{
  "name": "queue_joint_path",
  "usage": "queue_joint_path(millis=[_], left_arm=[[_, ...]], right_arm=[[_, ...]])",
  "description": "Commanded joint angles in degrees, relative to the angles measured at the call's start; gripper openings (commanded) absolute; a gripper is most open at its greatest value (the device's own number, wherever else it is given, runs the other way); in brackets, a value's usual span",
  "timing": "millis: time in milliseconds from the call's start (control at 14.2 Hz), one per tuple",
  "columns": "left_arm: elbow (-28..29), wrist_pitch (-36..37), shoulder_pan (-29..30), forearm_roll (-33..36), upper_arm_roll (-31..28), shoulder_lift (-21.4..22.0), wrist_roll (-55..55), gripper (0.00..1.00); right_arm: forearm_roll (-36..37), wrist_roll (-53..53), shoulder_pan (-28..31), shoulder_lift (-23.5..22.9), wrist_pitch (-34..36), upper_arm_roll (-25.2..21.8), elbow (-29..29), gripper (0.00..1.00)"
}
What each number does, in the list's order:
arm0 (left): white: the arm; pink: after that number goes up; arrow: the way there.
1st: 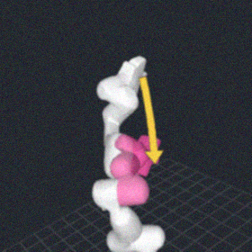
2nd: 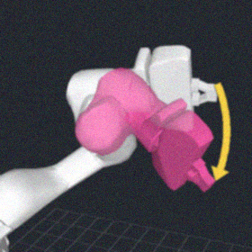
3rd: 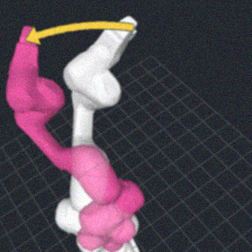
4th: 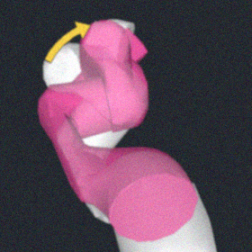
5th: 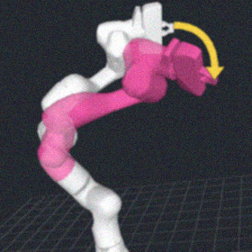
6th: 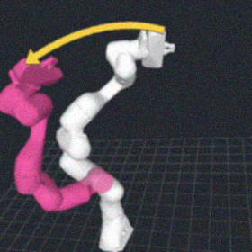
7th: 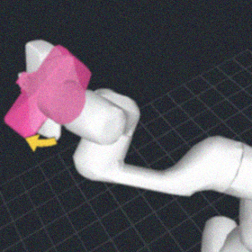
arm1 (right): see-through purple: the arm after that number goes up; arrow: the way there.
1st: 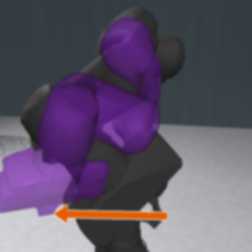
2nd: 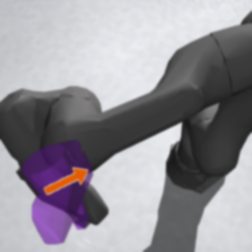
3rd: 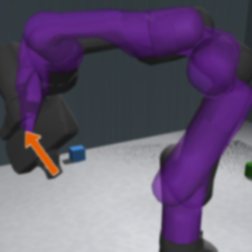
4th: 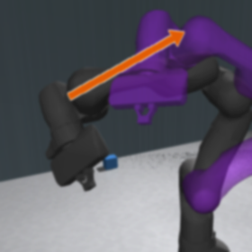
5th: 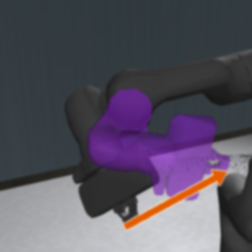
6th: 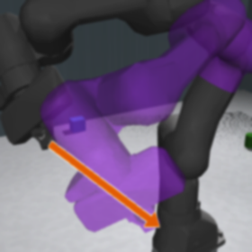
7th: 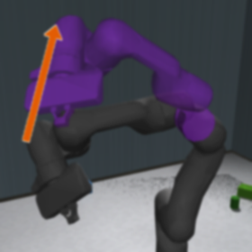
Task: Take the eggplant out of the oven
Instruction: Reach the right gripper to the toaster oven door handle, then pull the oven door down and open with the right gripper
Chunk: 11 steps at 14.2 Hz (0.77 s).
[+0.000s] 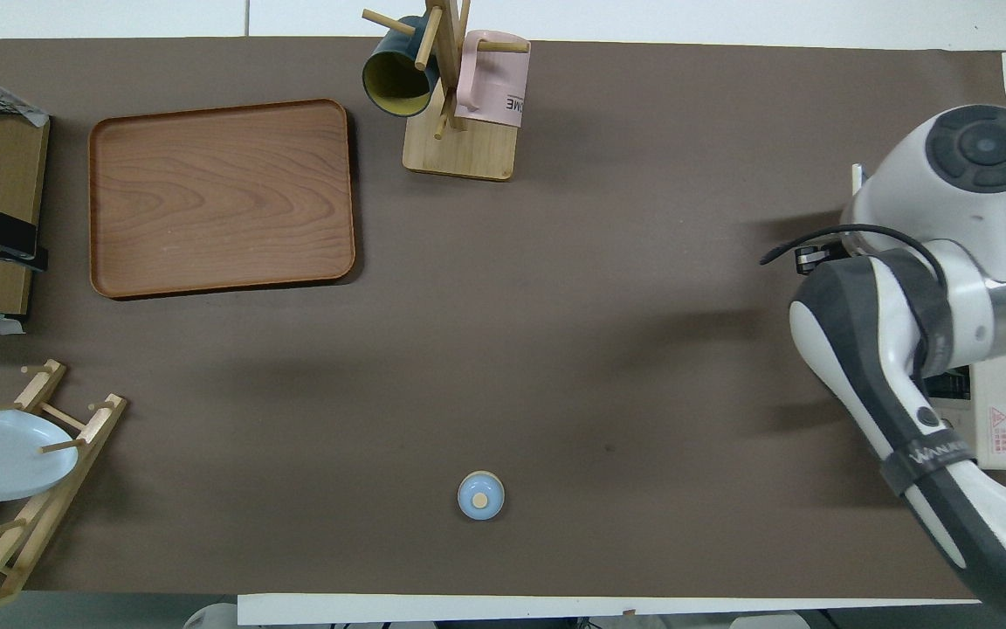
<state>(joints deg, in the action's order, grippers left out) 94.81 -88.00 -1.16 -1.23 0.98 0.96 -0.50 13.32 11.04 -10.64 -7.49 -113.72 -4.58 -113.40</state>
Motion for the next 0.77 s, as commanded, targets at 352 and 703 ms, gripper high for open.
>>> queue_joint_path(millis=[352,703], left_arm=[[-0.2,0.5,-0.1,0.5,-0.2,0.1,0.1,1.00],[-0.2,0.5,-0.1,0.5,-0.2,0.2,0.1,1.00]], right_arm=[[-7.0,5.0,-1.7,-5.6,-6.9,0.1,0.2,0.02],[-11.7,7.2,-4.5,-3.2,-3.8,0.4,0.9,0.27]])
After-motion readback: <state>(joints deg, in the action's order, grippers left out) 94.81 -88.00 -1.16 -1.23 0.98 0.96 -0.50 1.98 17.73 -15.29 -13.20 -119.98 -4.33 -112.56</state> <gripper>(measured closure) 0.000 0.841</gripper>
